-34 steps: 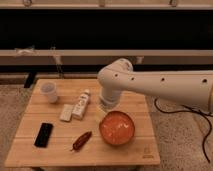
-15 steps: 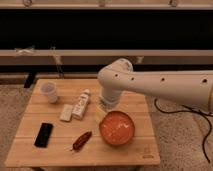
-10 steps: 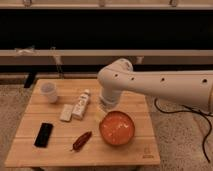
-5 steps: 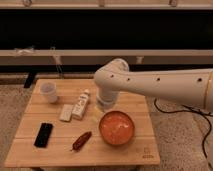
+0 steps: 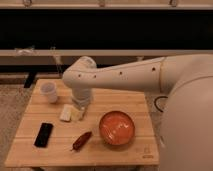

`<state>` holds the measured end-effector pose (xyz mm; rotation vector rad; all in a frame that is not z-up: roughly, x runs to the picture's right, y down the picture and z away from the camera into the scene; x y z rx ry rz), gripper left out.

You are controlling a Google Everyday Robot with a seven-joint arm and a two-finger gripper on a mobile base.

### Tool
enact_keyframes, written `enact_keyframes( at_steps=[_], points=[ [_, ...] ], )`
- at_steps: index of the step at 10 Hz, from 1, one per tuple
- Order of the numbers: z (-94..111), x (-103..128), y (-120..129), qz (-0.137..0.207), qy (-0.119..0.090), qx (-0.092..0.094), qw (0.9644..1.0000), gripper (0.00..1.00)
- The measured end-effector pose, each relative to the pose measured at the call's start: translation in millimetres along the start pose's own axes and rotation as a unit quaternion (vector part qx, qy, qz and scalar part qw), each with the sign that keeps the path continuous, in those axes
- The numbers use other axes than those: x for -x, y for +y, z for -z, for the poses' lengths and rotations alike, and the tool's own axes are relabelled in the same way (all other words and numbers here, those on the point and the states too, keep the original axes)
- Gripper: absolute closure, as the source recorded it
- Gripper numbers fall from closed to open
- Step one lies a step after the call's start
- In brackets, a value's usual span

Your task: Place the white sponge in the ceramic bowl

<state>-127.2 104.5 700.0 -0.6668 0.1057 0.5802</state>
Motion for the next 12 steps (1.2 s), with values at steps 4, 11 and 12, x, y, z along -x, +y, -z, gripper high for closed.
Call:
enact_keyframes(
  at_steps=[4,11,12],
  points=[
    [-34.1,68.3,23.4,0.031,0.015,0.01,0.9994,0.2],
    [-92.9,110.2,33.6,0.039,0.034,0.034,0.9981,0.2],
    [-97.8,112.1,30.6,0.036,0.037,0.034,0.9981,0.2]
  ],
)
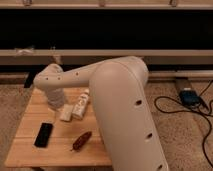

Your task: Place the white sponge in the ceramic bowl

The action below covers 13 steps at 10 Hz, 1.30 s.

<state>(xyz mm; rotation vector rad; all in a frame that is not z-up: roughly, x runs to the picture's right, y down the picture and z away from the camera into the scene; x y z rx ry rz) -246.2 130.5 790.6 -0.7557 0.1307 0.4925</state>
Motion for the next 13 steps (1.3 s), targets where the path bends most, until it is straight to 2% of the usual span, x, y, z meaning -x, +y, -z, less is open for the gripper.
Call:
enact_keyframes(
  at_steps=[7,12,13],
  points=[
    [-35.4,32.9,-21.0,0.007,0.009,-0.012,0.9999,0.2],
    [-67.1,38.0,-72.2,-0.013,0.015,-0.016,0.9997,0.2],
    [-70.0,38.5,-75.2,-0.015,0.016,-0.017,0.9996,0.21]
  ],
)
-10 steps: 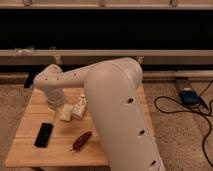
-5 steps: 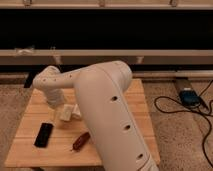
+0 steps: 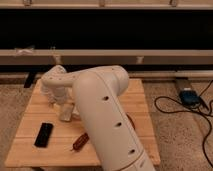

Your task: Place the white sponge in the ceramic bowl

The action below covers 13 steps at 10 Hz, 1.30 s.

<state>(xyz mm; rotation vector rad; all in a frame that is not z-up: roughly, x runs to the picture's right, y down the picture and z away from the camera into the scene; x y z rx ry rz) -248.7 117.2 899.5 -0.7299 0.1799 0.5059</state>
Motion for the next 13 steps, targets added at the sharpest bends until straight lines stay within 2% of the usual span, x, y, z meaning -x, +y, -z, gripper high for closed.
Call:
enact_keyframes(
  at_steps=[1,2,4,7,8,9,13],
  points=[
    [-2.8,0.9,-0.2,0.001,0.001,-0.001,1.0,0.25],
    [-5.6,2.2,2.7,0.004,0.001,-0.002,1.0,0.38],
    [-3.1,1.2,5.4,0.007,-0.005,-0.004,1.0,0.55],
    [12.5,-5.8,10.7,0.014,-0.016,-0.006,0.9998,0.84],
    [24.1,-13.3,11.9,0.015,-0.021,-0.005,0.9997,0.96],
    [35.7,-17.1,12.8,0.015,-0.028,-0.004,0.9995,1.0],
    [95.6,-47.6,10.0,0.019,-0.068,0.0,0.9975,1.0]
  ],
)
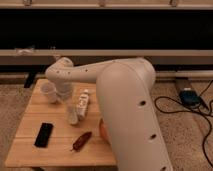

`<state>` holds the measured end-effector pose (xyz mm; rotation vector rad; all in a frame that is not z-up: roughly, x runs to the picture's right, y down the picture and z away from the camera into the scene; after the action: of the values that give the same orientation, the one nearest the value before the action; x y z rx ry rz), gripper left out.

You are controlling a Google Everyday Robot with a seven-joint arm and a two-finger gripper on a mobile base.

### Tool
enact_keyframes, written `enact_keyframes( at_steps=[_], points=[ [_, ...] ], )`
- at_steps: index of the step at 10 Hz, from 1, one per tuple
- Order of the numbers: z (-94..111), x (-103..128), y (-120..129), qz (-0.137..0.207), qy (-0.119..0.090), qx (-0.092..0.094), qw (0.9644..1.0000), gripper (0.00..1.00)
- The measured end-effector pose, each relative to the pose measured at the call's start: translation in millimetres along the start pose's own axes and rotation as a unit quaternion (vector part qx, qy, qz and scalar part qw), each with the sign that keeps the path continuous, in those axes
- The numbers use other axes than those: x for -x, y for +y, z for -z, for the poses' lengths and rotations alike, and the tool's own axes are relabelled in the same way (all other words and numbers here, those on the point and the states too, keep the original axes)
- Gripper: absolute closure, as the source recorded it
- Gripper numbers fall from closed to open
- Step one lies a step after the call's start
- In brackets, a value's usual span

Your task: Place the white sponge in the ceramic bowl

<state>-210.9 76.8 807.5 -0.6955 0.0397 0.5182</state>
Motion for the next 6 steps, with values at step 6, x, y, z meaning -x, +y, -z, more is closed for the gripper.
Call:
enact_keyframes(
  at_steps=[6],
  points=[
    [47.4,-40.0,-12.5,-0.013,-0.035,0.018,0.9991,0.82]
  ],
)
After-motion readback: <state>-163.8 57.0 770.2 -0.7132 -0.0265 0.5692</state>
